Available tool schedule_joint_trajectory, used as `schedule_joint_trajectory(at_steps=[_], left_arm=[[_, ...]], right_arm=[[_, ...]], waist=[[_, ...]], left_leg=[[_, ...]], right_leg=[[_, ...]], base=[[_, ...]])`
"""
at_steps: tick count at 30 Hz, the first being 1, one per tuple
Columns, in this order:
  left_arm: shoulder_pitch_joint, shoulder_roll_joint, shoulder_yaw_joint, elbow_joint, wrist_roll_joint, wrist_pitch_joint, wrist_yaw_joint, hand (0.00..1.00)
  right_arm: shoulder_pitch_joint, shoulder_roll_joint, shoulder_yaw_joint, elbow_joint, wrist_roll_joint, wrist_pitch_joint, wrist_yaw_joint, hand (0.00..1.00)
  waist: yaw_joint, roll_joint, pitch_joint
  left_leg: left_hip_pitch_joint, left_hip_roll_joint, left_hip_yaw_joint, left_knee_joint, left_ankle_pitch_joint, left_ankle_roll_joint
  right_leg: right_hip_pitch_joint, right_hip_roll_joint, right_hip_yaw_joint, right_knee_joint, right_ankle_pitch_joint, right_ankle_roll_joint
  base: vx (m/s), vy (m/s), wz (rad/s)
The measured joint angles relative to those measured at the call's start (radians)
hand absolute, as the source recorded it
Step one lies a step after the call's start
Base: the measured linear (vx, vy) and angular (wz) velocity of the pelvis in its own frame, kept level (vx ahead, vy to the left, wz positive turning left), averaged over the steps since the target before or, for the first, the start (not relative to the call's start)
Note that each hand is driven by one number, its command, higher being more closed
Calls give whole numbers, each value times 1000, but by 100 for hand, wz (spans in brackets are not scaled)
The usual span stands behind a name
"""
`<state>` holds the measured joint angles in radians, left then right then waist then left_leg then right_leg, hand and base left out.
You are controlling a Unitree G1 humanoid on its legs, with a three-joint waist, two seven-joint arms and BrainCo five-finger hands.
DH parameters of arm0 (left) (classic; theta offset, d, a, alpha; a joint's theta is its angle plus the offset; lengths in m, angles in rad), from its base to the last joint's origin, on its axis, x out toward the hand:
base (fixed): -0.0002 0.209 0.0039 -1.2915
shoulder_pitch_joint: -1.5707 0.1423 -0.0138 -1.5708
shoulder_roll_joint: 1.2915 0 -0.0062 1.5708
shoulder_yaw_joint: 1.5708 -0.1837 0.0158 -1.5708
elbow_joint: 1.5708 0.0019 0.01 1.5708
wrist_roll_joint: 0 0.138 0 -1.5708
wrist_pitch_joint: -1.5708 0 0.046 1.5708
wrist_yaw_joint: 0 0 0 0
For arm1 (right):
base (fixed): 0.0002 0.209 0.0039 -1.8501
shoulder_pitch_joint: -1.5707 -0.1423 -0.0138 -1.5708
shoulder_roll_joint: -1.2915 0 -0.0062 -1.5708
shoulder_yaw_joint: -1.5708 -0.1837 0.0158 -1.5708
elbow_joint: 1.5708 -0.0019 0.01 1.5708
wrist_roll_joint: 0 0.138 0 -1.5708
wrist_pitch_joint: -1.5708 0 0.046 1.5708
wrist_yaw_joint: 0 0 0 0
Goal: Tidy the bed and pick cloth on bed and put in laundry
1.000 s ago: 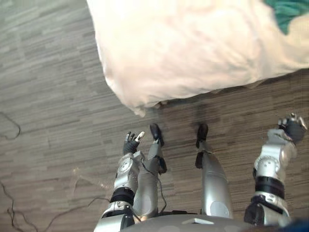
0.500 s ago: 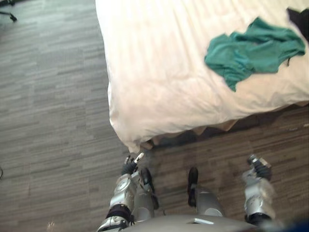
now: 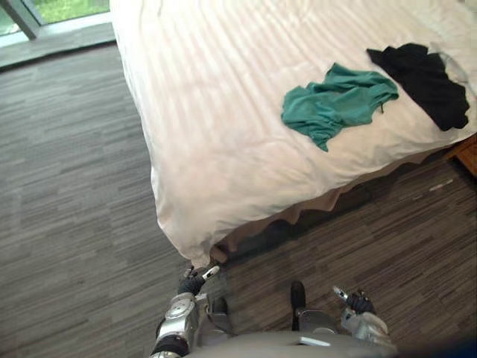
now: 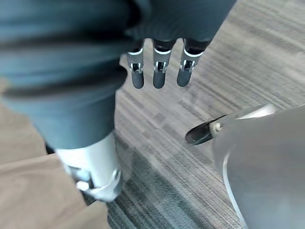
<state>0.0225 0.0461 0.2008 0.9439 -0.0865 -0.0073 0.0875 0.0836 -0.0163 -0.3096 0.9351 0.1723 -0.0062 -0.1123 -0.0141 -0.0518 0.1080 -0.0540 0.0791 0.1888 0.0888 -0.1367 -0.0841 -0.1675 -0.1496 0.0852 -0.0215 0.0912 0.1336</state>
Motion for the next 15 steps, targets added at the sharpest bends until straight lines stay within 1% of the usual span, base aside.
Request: schedule_joint_trajectory(at_steps=[1, 2, 3, 4, 5, 6, 7, 8, 9, 10, 11, 12, 13, 14, 15], left_arm=[[0, 6, 1, 18, 0, 0, 0, 0], [0, 11, 5, 31, 0, 1, 0, 0], [-3, 13, 8, 31, -5, 2, 1, 0], [-2, 12, 24, 31, -11, 3, 1, 0], [-2, 10, 35, 31, -11, 4, 1, 0], [-3, 4, 48, 31, -10, 4, 2, 0], [-10, -1, 49, 31, -10, 4, 2, 0], [-11, 0, 49, 29, -9, 4, 1, 0], [-12, -7, 49, 28, -2, 4, 1, 0], [-12, -10, 45, 24, 0, 4, 1, 0], [-11, -10, 44, 24, 0, 5, 1, 0], [-2, -8, 36, 23, 1, 10, 1, 0], [3, 9, 39, 24, 2, 21, 1, 0], [6, 11, 40, 30, 2, 24, 1, 0], [20, 5, 40, 53, 5, 28, 0, 0]], right_arm=[[-1, 0, 0, 2, 0, 0, 1, 0], [-6, 0, 0, 7, 0, 0, 0, 0], [-15, 0, 4, 19, 0, 2, -1, 0], [-31, 1, 8, 25, 0, 5, -4, 0], [-34, 1, 12, 25, 0, 5, -5, 0], [-38, 1, 21, 25, 0, 5, -7, 0], [-41, -1, 42, 23, 0, 2, -9, 0], [-42, 0, 47, 23, 0, 1, -9, 0], [-49, 7, 44, 23, 0, 1, -9, 0], [-47, 4, 37, 31, 0, 9, -9, 0], [-46, 2, 34, 33, 0, 11, -10, 0], [-43, 1, 15, 37, -1, 10, -10, 0], [-33, -1, 11, 54, -2, 10, -10, 0], [-36, 3, 17, 61, -3, 7, -10, 0], [-64, -8, 25, 69, -24, 2, -10, 0]], waist=[[0, -2, 0], [-1, -1, 1], [-7, 1, 2], [0, 11, 13], [-2, 12, 15], [-2, 10, 18], [-3, 3, 23], [-1, 1, 25], [-9, 9, 36], [-13, 28, 41], [-17, 37, 44], [-30, 44, 49], [-27, 4, 38], [-21, -5, 36], [14, 34, 26]], left_leg=[[8, -4, 23, -5, 0, 1], [8, -4, 42, -5, -1, 2], [5, 10, 74, -4, 0, 3], [1, 31, 113, 6, -1, 8], [1, 36, 125, 8, -1, 11], [6, 40, 161, 15, -5, 21], [21, 37, 201, 20, -11, 35], [25, 37, 219, 20, -11, 40], [39, 53, 270, 18, -13, 44], [46, 77, 300, 28, -10, 37], [49, 87, 300, 32, -9, 36], [69, 93, 306, 38, -3, 27], [84, 56, 321, 36, -12, 14], [77, 42, 315, 31, -32, 10], [56, 25, 250, -12, -34, 44]], right_leg=[[-5, -1, 24, -8, 12, -2], [-12, 1, 21, -17, 30, -14], [-29, 18, -37, -28, 75, -55], [-37, 45, -134, -61, 147, -117], [-36, 53, -155, -72, 172, -124], [-49, 68, -189, -74, 205, -155], [-59, 78, -190, -74, 242, -177], [-60, 80, -188, -74, 247, -178], [-59, 76, -226, -53, 188, -218], [-114, 66, -340, 211, -27, -241], [-127, 60, -375, 300, -79, -243], [-116, 29, -439, 433, -162, -237], [-91, 35, -456, 377, -184, -197], [-72, 45, -446, 326, -185, -198], [-48, 103, -393, 156, -118, -164]], base=[[-44, 55, -53], [-55, 43, -75], [-54, 24, -97], [-38, 8, -93], [-44, -2, -98], [-108, -1, -104], [-98, -6, -109], [-177, -11, -98], [-140, -31, -75], [-150, -47, -64], [-17, -61, -44], [11, -26, -55], [-6, -22, -72], [-115, 7, -145], [-167, -10, -183]])
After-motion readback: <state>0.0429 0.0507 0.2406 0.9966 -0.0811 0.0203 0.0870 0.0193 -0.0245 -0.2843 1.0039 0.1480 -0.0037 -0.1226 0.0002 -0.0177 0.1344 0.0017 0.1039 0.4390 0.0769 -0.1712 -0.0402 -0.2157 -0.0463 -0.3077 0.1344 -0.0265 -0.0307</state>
